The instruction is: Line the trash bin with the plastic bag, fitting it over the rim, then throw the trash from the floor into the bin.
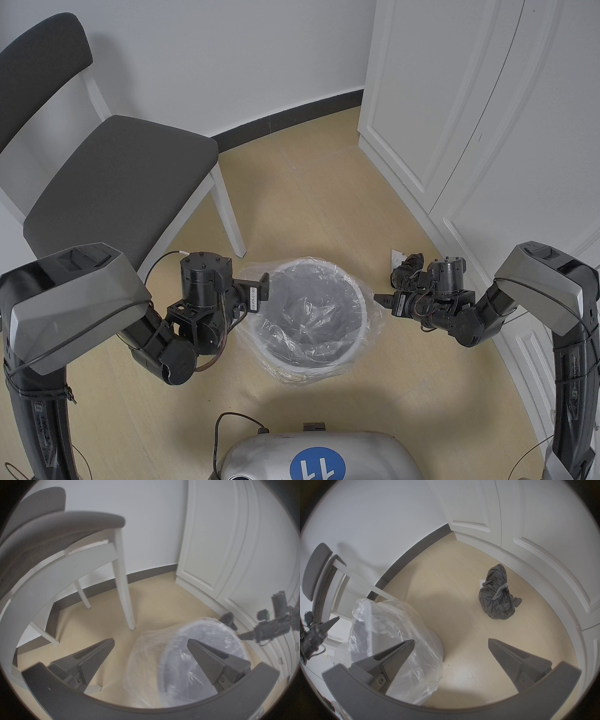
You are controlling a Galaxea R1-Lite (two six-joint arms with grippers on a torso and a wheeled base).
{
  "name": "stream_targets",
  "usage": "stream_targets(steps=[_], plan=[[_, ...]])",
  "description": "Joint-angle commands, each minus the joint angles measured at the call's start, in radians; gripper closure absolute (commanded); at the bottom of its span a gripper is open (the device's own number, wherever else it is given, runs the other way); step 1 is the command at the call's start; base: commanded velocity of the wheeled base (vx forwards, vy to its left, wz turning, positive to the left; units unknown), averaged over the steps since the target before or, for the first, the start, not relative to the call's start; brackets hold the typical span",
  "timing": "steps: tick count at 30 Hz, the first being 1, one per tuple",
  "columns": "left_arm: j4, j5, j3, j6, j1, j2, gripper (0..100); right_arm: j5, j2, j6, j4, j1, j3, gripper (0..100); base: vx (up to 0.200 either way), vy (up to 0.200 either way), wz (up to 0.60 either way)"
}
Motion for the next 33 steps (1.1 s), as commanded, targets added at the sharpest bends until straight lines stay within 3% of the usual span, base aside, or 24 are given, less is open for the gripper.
stream_targets(steps=[1,6,14,18,24,33], plan=[[0.009,0.001,0.05,0.041,-0.059,-0.068,0,0.0,0.041,0.015,-0.023,-0.001,-0.004,0,0.0,0.0,0.0],[0.021,0.018,0.053,0.188,-0.088,-0.099,0,-0.008,-0.036,-0.002,0.01,-0.003,0.027,0,0.0,0.0,0.0],[0.29,0.079,-0.011,0.193,-0.139,-0.16,0,-0.011,-0.234,-0.169,0.006,0.006,0.223,0,0.0,0.0,0.0],[0.339,0.129,-0.057,0.197,-0.139,-0.128,0,-0.02,-0.266,-0.284,0.001,0.028,0.303,0,0.0,0.0,0.0],[0.397,0.199,-0.095,0.245,-0.155,-0.096,0,-0.178,-0.246,-0.373,-0.025,0.097,0.346,0,0.0,0.0,0.0],[0.446,0.233,-0.108,0.271,-0.185,-0.035,0,-0.178,-0.261,-0.516,-0.229,0.086,0.482,0,0.0,0.0,0.0]])
